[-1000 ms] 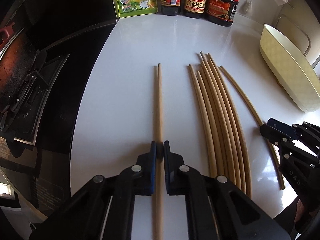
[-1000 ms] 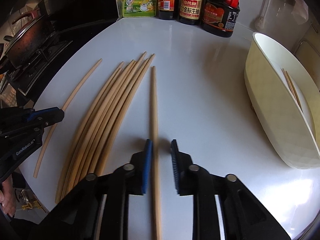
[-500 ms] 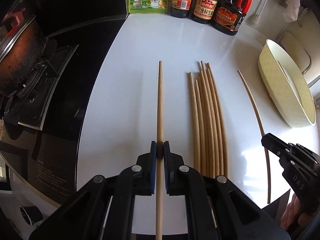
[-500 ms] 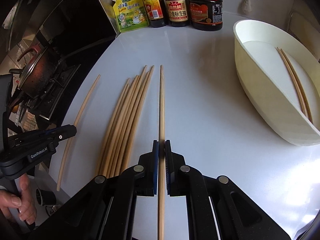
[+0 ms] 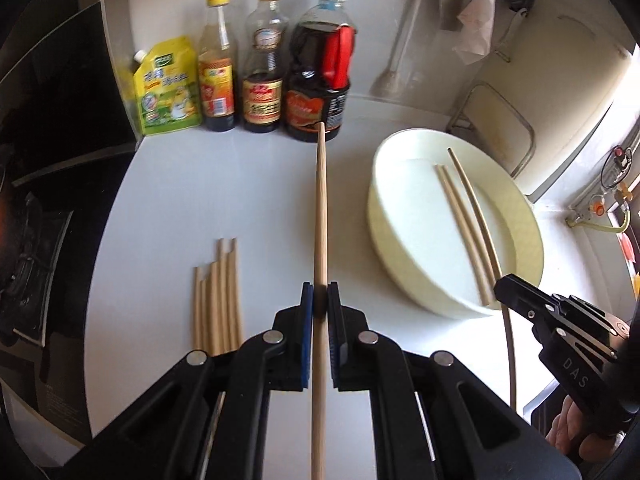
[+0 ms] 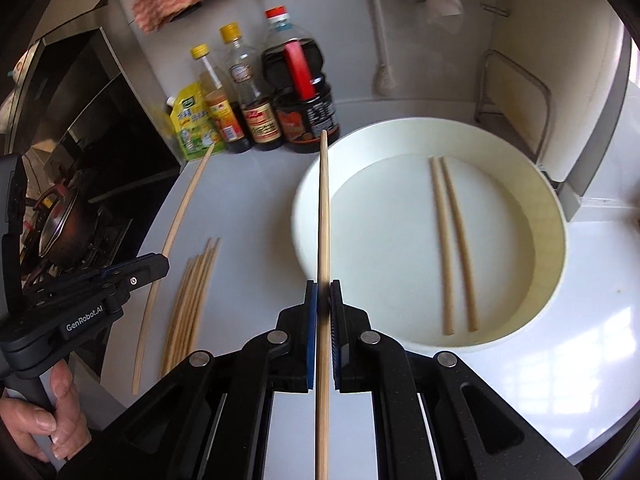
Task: Organize utensils
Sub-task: 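Lift and carry both held chopsticks over the white basin, then open the left gripper over the basin while the right gripper releases its chopstick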
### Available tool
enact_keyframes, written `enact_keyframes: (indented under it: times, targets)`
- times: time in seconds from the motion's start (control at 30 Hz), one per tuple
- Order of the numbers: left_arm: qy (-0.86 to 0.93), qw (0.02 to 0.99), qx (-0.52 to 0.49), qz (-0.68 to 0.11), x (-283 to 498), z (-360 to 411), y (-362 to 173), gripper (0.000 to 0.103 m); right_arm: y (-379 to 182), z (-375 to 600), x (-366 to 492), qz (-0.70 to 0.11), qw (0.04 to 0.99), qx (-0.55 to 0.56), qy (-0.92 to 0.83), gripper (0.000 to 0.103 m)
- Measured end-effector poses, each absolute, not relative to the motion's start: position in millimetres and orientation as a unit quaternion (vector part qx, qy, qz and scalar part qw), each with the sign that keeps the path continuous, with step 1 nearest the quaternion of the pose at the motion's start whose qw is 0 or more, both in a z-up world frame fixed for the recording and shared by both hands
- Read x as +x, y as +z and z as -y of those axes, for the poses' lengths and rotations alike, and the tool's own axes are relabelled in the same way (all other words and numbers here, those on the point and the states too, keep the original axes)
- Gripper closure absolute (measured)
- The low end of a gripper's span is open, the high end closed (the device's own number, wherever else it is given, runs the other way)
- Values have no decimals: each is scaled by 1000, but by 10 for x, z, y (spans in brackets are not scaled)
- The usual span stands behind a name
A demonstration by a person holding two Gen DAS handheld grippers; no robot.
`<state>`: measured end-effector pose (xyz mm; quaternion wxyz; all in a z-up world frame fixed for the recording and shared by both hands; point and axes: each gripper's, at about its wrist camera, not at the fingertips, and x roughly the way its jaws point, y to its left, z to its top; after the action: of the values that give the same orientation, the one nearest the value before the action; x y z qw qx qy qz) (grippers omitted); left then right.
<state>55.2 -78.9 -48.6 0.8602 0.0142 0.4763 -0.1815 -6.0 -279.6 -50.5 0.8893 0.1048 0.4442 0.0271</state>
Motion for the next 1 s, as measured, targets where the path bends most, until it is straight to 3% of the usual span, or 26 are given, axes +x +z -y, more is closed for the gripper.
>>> enact_keyframes:
  times: [0.37, 1.0]
  targets:
    - [-171, 864, 15, -473, 794, 1903, -445, 95, -621, 3865, 347, -440, 891, 114, 15, 97]
    - [-132, 865, 7, -484, 1166, 2412, -736, 95, -987, 4199, 911, -456, 884, 93, 52, 97]
